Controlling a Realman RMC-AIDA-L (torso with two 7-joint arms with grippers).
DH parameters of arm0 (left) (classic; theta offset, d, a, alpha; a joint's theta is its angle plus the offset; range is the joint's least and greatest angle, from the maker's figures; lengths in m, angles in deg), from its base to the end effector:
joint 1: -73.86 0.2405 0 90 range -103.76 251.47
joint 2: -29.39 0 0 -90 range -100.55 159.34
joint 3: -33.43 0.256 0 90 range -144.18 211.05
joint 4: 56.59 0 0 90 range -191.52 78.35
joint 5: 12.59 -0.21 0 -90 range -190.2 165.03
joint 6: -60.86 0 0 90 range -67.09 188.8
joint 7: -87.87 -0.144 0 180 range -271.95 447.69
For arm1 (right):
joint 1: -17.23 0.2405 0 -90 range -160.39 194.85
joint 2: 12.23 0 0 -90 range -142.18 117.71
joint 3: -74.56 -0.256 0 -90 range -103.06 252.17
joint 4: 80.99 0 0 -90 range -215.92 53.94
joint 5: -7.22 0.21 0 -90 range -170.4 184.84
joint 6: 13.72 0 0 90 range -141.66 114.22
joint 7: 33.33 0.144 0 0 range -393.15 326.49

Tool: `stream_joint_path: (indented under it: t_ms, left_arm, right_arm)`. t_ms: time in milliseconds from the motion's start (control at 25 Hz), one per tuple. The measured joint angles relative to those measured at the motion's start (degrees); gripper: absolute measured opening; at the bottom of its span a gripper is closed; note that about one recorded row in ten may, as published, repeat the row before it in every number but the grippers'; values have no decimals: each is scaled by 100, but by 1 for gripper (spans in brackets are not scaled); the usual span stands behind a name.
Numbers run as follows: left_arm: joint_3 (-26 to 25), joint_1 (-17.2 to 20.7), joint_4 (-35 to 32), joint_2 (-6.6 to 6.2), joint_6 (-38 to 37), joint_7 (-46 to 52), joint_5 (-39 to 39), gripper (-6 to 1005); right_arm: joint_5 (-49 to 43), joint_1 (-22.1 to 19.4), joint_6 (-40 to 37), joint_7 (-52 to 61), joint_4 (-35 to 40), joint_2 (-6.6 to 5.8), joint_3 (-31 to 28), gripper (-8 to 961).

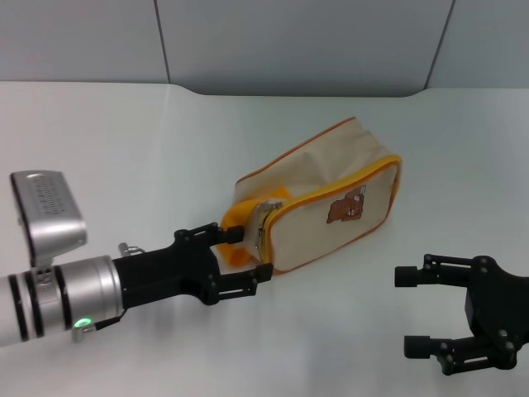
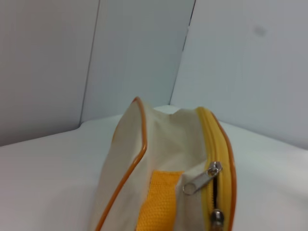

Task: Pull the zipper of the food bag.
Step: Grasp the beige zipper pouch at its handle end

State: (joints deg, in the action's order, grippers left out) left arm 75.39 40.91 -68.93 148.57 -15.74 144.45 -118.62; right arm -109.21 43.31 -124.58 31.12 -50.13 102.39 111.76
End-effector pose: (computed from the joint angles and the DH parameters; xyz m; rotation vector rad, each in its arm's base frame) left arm -0.2757 0.3093 -0.0736 -2.6721 -0.6019 -0.7352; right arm 0.2769 0.2626 0.0198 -2.9429 0.3719 0.9539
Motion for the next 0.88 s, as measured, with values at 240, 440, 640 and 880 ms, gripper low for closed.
stream_joint_path:
  t_ms: [240, 440, 640, 880]
  left_arm:
    - [-16, -295, 231, 9, 657, -95, 288, 798]
    - [-14, -347, 351, 9, 884, -310, 795, 796]
    - [-12, -450, 709, 8, 985, -862, 1266, 793]
    - [-26, -705, 1080, 9, 1324, -1126, 1396, 790]
  right_arm:
    - [7, -20, -3, -69, -6, -2, -43, 840]
    - [7, -25, -1, -73, -2, -2, -55, 840]
    - [7, -25, 2, -73, -2, -2, -128, 840]
    - [7, -25, 11, -73, -13, -2, -146, 841]
